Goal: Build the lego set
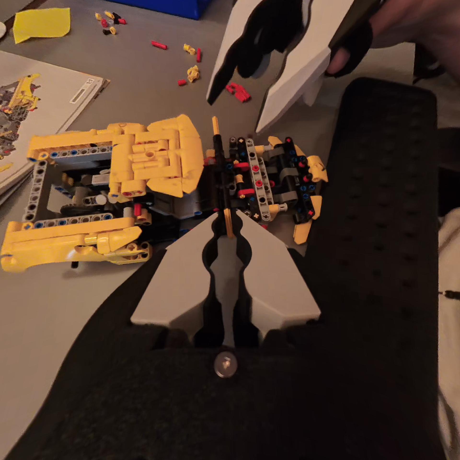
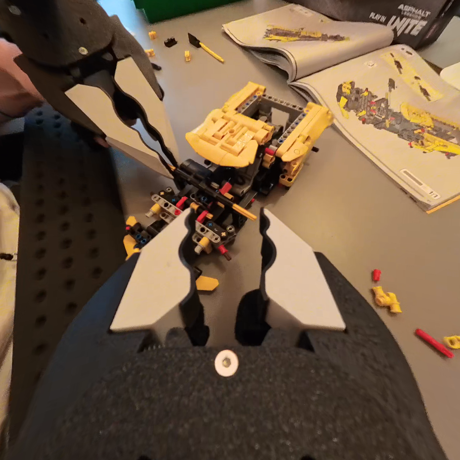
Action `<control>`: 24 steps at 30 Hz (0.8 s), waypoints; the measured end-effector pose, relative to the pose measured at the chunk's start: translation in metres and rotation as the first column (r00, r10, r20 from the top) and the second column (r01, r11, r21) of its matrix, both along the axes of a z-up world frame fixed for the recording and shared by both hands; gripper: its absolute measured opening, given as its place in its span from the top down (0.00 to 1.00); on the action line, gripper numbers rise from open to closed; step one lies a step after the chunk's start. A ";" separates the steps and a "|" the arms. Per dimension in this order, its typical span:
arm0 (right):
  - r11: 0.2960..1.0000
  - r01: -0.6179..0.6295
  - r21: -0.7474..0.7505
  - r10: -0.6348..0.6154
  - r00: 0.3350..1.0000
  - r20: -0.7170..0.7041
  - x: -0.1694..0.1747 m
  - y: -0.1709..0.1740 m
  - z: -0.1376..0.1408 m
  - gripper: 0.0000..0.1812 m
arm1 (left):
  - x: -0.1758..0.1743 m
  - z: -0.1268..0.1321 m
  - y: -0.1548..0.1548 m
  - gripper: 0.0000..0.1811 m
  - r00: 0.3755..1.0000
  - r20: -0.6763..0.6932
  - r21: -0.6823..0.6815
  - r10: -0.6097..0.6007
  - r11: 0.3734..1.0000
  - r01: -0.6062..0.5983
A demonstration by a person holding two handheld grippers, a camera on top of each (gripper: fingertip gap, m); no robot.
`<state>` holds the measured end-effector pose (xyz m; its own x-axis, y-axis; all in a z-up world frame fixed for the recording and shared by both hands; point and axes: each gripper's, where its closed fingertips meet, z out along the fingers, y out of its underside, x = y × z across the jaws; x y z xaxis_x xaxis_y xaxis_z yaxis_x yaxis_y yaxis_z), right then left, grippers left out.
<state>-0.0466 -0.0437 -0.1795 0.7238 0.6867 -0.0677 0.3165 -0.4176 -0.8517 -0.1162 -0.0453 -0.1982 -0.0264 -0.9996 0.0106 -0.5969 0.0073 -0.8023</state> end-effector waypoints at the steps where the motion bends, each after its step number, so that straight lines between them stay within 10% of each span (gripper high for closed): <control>1: 1.000 0.007 -0.019 -0.007 1.000 -0.003 -0.004 0.003 -0.004 0.70 | -0.003 0.000 0.003 0.97 1.000 -0.001 -0.003 -0.010 1.000 0.010; 14: 1.000 0.003 -0.001 -0.003 0.999 -0.035 -0.031 0.017 -0.019 0.80 | 0.001 0.005 0.023 0.85 0.995 0.095 0.079 -0.001 0.997 -0.007; 24: 0.999 0.033 -0.022 -0.035 0.996 -0.079 -0.035 0.009 -0.017 0.90 | 0.002 0.004 0.028 0.87 0.974 0.023 0.083 -0.225 0.971 0.222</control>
